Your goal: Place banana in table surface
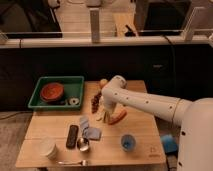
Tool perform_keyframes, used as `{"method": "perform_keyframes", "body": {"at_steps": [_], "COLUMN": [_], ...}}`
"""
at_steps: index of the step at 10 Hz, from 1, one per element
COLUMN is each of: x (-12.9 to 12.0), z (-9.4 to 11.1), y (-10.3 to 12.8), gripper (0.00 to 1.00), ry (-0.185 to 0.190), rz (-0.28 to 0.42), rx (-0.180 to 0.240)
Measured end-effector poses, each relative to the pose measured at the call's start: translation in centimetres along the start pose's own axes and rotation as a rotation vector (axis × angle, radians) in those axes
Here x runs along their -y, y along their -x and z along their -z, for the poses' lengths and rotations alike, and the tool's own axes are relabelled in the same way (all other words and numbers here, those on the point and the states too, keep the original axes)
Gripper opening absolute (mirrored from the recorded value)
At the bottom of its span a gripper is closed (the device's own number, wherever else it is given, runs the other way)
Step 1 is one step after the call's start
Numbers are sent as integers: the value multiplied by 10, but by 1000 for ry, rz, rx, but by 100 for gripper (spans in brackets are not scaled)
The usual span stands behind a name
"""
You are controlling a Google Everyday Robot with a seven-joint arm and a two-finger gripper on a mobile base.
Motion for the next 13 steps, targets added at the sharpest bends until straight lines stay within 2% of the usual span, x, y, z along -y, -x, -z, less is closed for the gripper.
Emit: {"method": "perform_keyframes", "body": {"at_steps": [3,6,7,9,12,13], "x": [10,-2,-2,-7,-6,-7], "z": [-21,-37,-40,-39,-37,-33], "y": [-5,-12,-12,-13,-12,-14], "gripper": [65,64,59,36,6,1], "ry": [15,42,48,59,61,62], "rz": [10,-23,-28,-36,-31,-47], "rx": [26,62,67,72,71,70]}}
